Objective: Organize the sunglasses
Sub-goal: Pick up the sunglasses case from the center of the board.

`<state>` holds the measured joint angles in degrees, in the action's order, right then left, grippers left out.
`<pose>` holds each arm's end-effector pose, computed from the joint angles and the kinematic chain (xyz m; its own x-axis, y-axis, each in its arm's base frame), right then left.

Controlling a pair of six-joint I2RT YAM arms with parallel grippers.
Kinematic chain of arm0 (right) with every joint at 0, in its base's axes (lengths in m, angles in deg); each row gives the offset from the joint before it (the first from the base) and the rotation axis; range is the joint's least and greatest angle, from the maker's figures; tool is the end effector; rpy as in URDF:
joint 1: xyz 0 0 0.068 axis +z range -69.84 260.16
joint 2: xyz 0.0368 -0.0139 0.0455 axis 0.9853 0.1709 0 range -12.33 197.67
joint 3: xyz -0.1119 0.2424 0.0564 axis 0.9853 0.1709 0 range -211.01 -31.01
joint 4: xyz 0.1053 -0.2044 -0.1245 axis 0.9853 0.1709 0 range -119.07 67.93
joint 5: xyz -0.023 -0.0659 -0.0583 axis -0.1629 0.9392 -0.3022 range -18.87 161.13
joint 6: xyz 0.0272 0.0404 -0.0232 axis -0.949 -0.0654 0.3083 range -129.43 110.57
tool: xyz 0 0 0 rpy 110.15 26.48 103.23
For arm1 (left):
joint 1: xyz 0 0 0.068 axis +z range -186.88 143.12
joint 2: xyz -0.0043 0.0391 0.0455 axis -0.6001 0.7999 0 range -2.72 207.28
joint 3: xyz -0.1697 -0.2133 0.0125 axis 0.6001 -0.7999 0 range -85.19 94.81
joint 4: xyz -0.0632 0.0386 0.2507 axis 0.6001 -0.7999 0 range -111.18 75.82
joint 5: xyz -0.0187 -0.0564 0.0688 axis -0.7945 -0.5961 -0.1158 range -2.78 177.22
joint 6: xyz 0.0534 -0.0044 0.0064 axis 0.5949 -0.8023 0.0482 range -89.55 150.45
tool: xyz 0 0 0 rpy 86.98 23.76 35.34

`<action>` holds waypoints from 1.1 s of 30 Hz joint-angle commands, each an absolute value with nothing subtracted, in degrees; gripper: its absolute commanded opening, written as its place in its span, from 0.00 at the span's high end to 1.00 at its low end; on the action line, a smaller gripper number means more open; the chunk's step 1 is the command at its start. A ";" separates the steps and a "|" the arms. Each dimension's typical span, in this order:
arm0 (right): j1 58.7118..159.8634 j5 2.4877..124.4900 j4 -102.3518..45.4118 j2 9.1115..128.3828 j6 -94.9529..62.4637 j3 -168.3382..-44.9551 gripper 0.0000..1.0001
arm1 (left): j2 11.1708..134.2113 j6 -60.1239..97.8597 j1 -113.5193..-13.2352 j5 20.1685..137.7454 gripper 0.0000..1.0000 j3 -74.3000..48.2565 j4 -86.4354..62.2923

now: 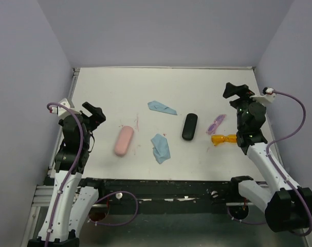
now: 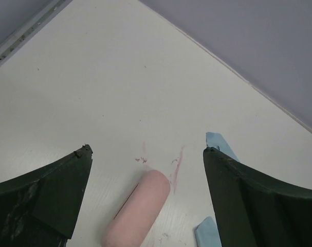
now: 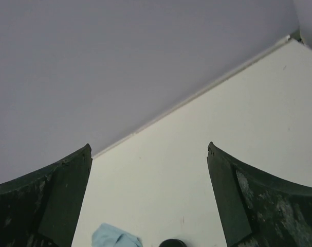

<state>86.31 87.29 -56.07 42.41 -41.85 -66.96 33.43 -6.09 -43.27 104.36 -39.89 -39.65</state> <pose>0.2257 0.0143 0.3225 0.2116 0.5407 -0.8141 0.0683 0.8228 0.5642 0.1430 -0.0055 0.3370 -0.1204 -0.5589 -0.8204 -0.3066 0.8070 -0.5048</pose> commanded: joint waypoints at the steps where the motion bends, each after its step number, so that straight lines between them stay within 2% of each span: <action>1: 86.31 81.78 -51.30 47.25 -44.50 -67.04 0.00 | 32.09 -6.12 -43.21 100.15 0.01 -42.82 -35.10; 11: 86.31 74.05 -61.59 59.64 -42.83 -71.78 0.00 | 29.63 -4.10 -43.21 96.28 0.01 -46.86 -28.87; 15: 86.31 68.15 -54.66 65.70 -40.99 -78.89 0.00 | 29.54 -3.04 -43.21 95.14 0.01 -50.74 -20.60; 20: 87.10 67.44 -41.12 72.21 -42.48 -84.72 0.00 | 34.54 -2.68 -43.21 89.42 0.01 -49.77 -19.80; 22: 89.64 70.14 -37.79 73.27 -42.04 -84.97 0.00 | 36.74 -4.17 -43.21 88.98 0.01 -48.81 -20.67; 25: 96.92 82.43 -23.67 75.64 -39.85 -89.36 0.00 | 40.86 -5.23 -43.21 88.97 0.01 -46.44 -23.22; 28: 101.59 88.43 -13.45 77.92 -40.54 -92.88 0.00 | 46.22 -6.99 -43.38 90.03 0.01 -44.59 -24.01; 33: 108.37 99.07 -4.74 79.33 -42.21 -95.95 0.00 | 51.86 -8.57 -44.17 89.94 0.01 -40.54 -29.64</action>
<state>105.35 87.14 -18.41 78.19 -41.37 -92.16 49.25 -6.20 -43.27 90.90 -43.87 -24.79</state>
